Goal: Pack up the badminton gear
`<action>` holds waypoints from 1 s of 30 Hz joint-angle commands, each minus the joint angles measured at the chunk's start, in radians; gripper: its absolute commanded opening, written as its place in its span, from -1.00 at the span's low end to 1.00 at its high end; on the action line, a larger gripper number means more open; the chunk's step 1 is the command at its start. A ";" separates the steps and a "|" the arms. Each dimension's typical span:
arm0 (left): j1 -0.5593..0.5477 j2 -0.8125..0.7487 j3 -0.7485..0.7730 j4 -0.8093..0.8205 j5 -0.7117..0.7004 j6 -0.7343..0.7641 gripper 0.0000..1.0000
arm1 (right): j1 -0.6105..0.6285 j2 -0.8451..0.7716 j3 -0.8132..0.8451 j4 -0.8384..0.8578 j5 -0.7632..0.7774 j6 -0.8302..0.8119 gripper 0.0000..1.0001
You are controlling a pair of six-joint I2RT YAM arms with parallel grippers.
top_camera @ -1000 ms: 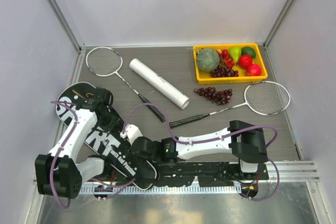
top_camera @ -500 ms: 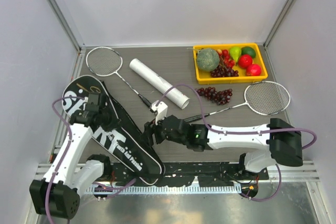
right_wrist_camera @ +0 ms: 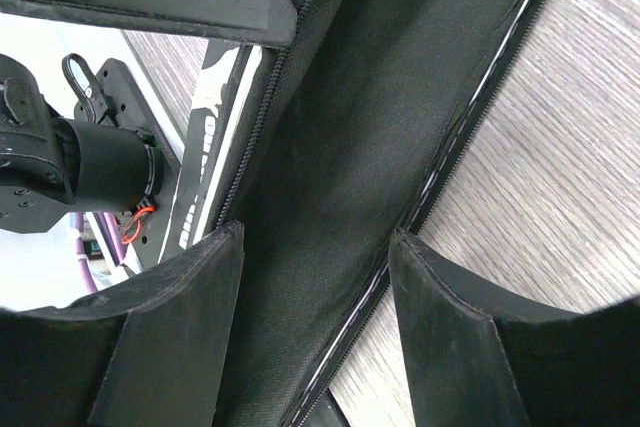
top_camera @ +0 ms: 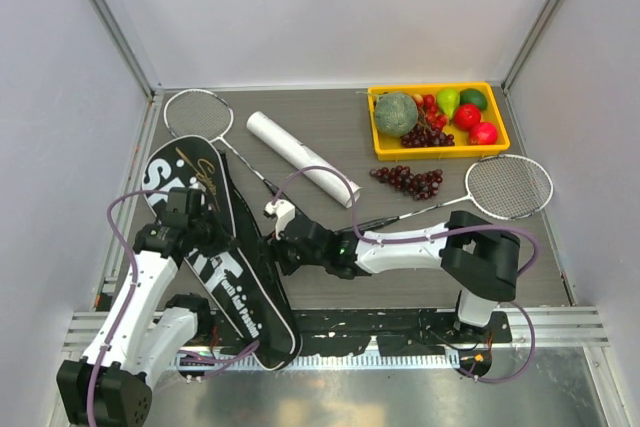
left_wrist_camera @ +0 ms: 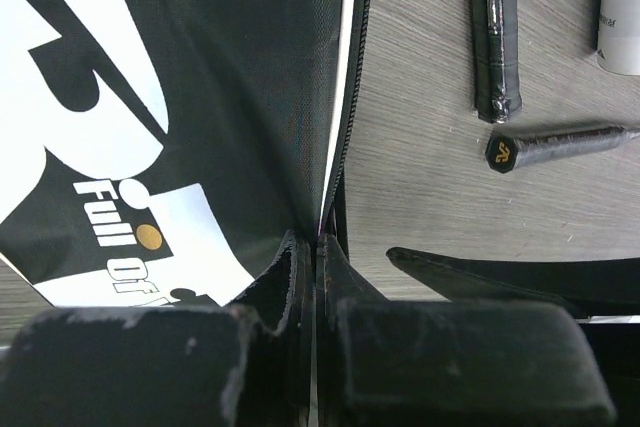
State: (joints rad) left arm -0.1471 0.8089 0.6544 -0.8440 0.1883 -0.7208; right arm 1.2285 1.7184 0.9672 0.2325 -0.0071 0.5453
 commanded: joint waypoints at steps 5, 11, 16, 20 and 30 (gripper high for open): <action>-0.003 -0.062 0.042 0.043 -0.042 0.055 -1.00 | -0.026 -0.101 0.039 -0.099 0.126 0.094 0.26; -0.003 -0.085 0.028 0.071 0.000 0.052 -1.00 | -0.040 -0.301 -0.071 -0.242 0.432 0.363 0.31; -0.003 -0.097 0.039 0.062 -0.003 0.069 -1.00 | -0.066 -0.318 -0.055 -0.396 0.578 0.378 0.31; -0.003 -0.114 0.068 0.014 -0.052 0.093 -1.00 | -0.135 -0.352 -0.119 -0.265 0.524 0.287 0.31; -0.003 -0.165 0.057 0.002 -0.129 0.084 -1.00 | -0.192 -0.080 0.140 -0.305 0.291 -0.347 0.27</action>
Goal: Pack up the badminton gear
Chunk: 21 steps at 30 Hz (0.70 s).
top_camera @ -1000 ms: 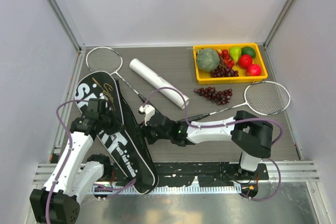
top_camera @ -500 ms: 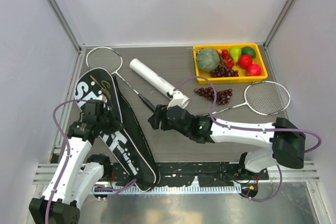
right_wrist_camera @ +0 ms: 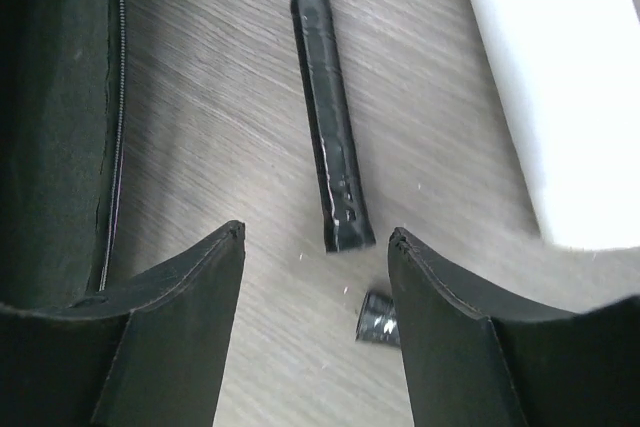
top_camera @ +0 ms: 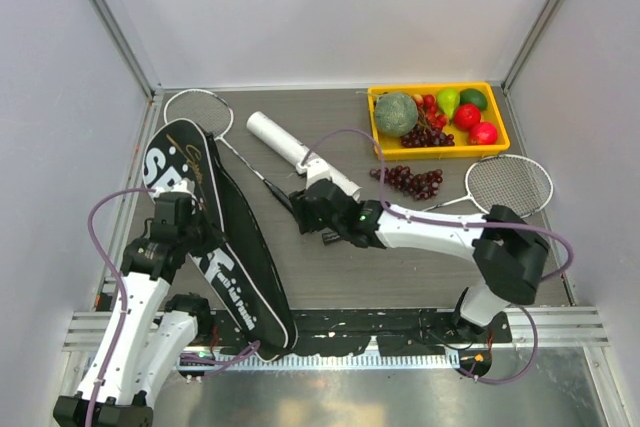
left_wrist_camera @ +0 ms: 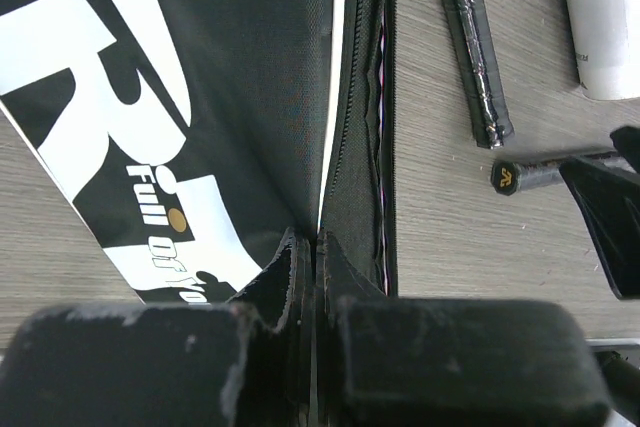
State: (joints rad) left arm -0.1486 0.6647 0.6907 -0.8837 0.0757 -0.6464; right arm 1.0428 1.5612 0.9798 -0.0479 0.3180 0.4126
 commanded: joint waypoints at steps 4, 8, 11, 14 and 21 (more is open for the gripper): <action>0.000 -0.022 0.006 0.040 -0.030 -0.016 -1.00 | -0.020 0.180 0.223 -0.058 -0.063 -0.271 0.26; 0.000 -0.028 -0.008 -0.001 -0.135 -0.073 -1.00 | -0.029 0.275 0.296 -0.086 -0.138 -0.291 0.25; 0.000 -0.036 0.000 -0.026 -0.185 -0.101 -1.00 | -0.030 0.335 0.321 -0.089 -0.154 -0.294 0.25; -0.002 -0.045 0.000 -0.029 -0.201 -0.120 -1.00 | -0.030 0.378 0.361 -0.104 -0.160 -0.298 0.25; 0.000 -0.057 -0.008 -0.026 -0.211 -0.133 -1.00 | -0.033 0.468 0.447 -0.176 -0.138 -0.294 0.24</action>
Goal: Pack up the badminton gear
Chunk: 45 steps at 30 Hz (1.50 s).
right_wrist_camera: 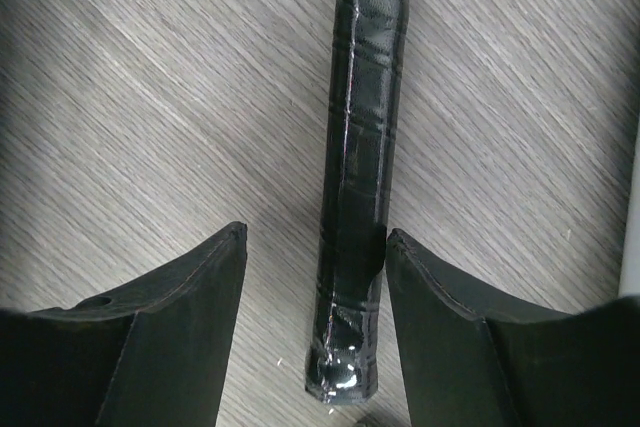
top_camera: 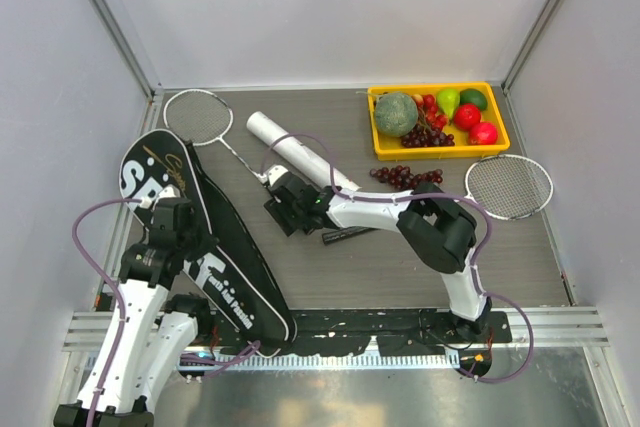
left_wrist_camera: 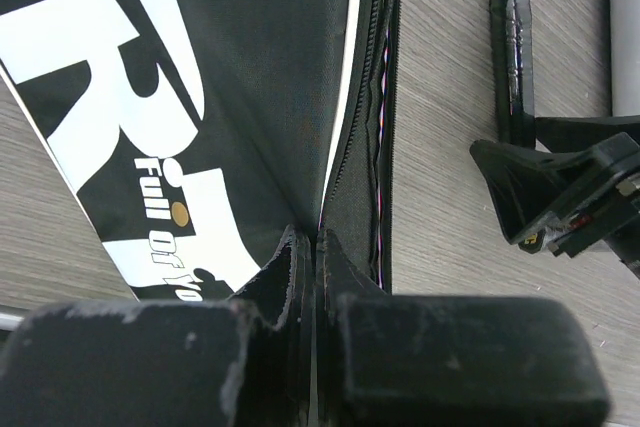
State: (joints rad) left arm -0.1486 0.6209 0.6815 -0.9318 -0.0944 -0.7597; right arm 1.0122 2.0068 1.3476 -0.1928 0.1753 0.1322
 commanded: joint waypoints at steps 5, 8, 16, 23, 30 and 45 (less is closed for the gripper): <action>0.000 -0.018 -0.013 0.039 -0.016 -0.027 -1.00 | -0.006 0.059 0.116 -0.071 0.006 -0.016 0.20; 0.000 -0.026 -0.023 0.047 -0.013 -0.038 -1.00 | -0.006 0.089 0.149 -0.089 -0.005 -0.014 0.19; 0.000 -0.027 -0.028 0.042 -0.027 -0.049 -1.00 | -0.006 0.148 0.183 -0.117 -0.017 -0.011 -0.02; -0.002 -0.023 -0.017 0.031 -0.056 -0.052 -1.00 | -0.004 0.020 0.111 -0.053 -0.013 -0.002 -0.89; 0.001 0.006 -0.002 0.036 -0.073 -0.066 -1.00 | 0.014 -0.261 -0.080 0.056 -0.026 0.092 -0.89; 0.001 0.080 0.010 0.074 -0.041 -0.082 -1.00 | 0.245 -0.701 -0.481 0.044 0.210 0.179 -0.89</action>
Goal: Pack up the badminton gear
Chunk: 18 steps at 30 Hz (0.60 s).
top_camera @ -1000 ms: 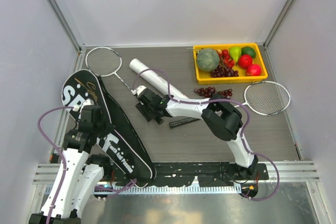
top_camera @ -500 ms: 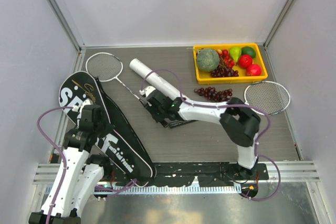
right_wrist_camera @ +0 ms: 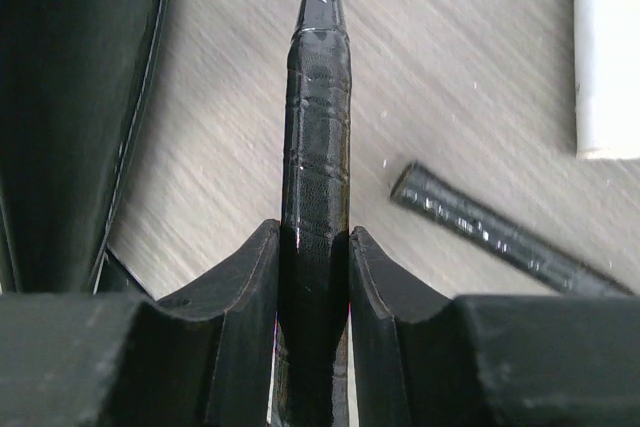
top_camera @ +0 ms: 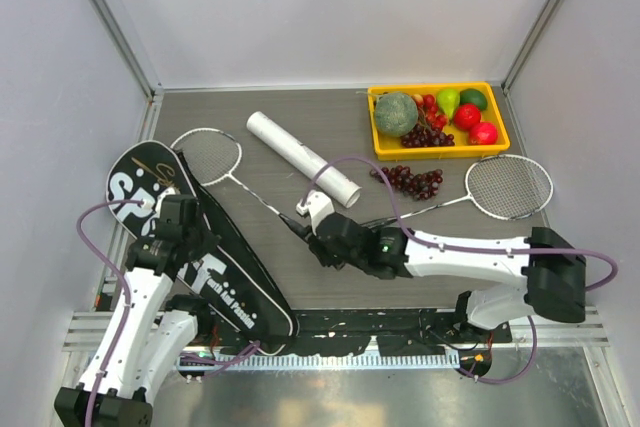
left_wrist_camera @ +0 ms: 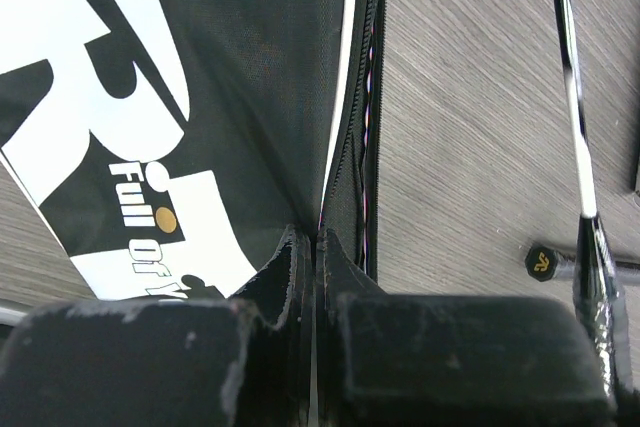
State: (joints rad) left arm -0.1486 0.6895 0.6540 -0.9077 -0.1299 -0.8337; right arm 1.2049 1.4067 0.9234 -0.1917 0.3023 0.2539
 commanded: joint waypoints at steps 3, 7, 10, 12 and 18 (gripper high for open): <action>0.001 0.027 0.036 0.052 -0.010 -0.010 -1.00 | 0.129 -0.135 -0.133 0.046 0.119 0.132 -0.89; 0.001 0.042 0.026 0.076 0.013 -0.016 -1.00 | 0.154 -0.126 -0.211 0.116 0.117 0.209 -0.89; 0.001 0.047 0.018 0.084 0.026 -0.022 -1.00 | 0.156 -0.059 -0.209 0.144 0.119 0.199 -0.71; 0.001 0.051 0.015 0.082 0.026 -0.024 -1.00 | 0.154 -0.008 -0.196 0.165 0.126 0.183 -0.64; 0.001 0.062 0.013 0.075 0.021 -0.012 -1.00 | 0.153 0.124 -0.141 0.222 0.093 0.125 -0.40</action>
State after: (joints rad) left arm -0.1486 0.7513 0.6540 -0.8738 -0.1112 -0.8440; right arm 1.3590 1.4826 0.7200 -0.0658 0.3950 0.4072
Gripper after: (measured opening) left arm 0.014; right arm 0.342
